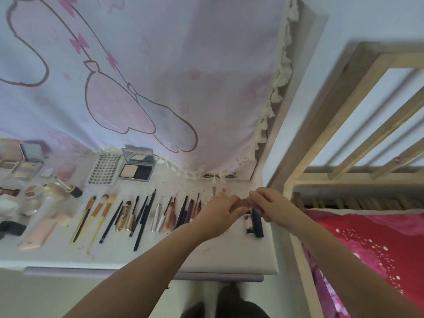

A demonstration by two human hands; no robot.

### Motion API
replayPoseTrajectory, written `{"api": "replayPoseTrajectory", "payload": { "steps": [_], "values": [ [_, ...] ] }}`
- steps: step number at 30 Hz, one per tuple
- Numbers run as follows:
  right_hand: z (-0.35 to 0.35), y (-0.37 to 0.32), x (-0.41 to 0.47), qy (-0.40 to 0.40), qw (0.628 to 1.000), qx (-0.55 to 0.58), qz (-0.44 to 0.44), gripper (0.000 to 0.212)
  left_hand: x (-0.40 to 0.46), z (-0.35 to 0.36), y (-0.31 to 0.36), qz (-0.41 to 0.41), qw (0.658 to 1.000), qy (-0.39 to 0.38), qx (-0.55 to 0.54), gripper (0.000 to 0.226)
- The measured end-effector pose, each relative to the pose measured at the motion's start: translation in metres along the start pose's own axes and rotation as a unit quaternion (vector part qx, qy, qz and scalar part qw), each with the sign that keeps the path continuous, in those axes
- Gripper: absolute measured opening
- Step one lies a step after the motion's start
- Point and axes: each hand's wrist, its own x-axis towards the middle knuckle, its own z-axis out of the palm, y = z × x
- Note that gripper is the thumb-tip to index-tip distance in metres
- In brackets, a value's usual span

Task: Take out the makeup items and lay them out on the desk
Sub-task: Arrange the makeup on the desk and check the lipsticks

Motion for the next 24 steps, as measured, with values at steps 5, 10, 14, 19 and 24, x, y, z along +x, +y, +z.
{"api": "replayPoseTrajectory", "payload": {
  "steps": [5,10,14,19,24],
  "values": [
    [0.003,-0.004,-0.012,-0.05,0.997,0.015,-0.065,0.011,-0.017,-0.01,-0.001,-0.05,0.977,-0.047,-0.201,0.038],
    [-0.008,-0.022,-0.022,-0.13,0.991,0.037,0.011,0.033,-0.024,-0.011,-0.008,-0.031,0.987,-0.042,-0.152,0.022],
    [-0.008,-0.029,-0.021,-0.154,0.987,-0.042,0.018,0.043,-0.025,-0.014,-0.008,-0.031,0.989,-0.045,-0.139,0.024],
    [-0.019,-0.026,-0.022,-0.184,0.982,0.013,0.032,0.029,-0.023,-0.021,-0.009,-0.034,0.982,-0.094,-0.162,0.045],
    [-0.016,-0.027,-0.018,-0.176,0.978,-0.072,0.089,0.04,-0.015,-0.019,-0.002,-0.023,0.98,-0.135,-0.142,0.03]
  ]
}}
